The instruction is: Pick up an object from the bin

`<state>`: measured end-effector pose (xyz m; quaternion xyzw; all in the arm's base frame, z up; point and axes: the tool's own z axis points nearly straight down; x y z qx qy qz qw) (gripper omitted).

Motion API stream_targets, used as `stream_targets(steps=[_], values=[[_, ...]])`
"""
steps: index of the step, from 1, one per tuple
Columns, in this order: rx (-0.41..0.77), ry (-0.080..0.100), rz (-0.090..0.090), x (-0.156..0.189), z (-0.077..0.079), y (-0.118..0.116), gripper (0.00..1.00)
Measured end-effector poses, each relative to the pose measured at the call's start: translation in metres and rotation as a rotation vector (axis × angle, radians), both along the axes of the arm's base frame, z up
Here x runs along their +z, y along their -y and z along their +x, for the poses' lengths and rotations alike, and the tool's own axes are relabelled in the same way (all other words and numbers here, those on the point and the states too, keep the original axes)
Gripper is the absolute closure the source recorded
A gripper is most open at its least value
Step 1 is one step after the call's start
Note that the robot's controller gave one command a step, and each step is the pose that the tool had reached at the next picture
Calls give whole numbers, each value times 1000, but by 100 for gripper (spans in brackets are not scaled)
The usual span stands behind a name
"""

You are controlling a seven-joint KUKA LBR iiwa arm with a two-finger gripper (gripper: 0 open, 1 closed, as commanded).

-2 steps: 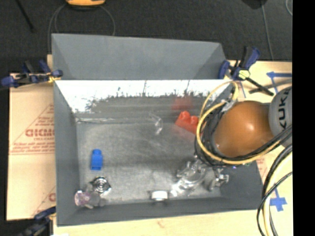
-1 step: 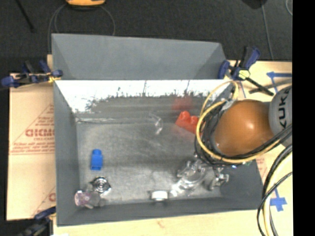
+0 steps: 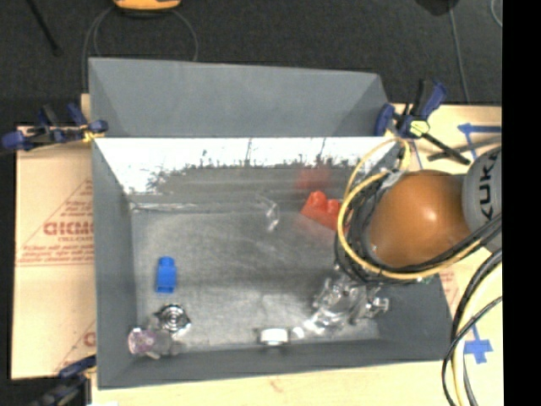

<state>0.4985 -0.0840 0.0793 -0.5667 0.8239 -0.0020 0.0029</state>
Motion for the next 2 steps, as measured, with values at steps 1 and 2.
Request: stream_targets(steps=[1, 2], values=[[-6, -5, 0, 16, 0, 1, 100], [-11, -2, -1, 84, 1, 1, 100]])
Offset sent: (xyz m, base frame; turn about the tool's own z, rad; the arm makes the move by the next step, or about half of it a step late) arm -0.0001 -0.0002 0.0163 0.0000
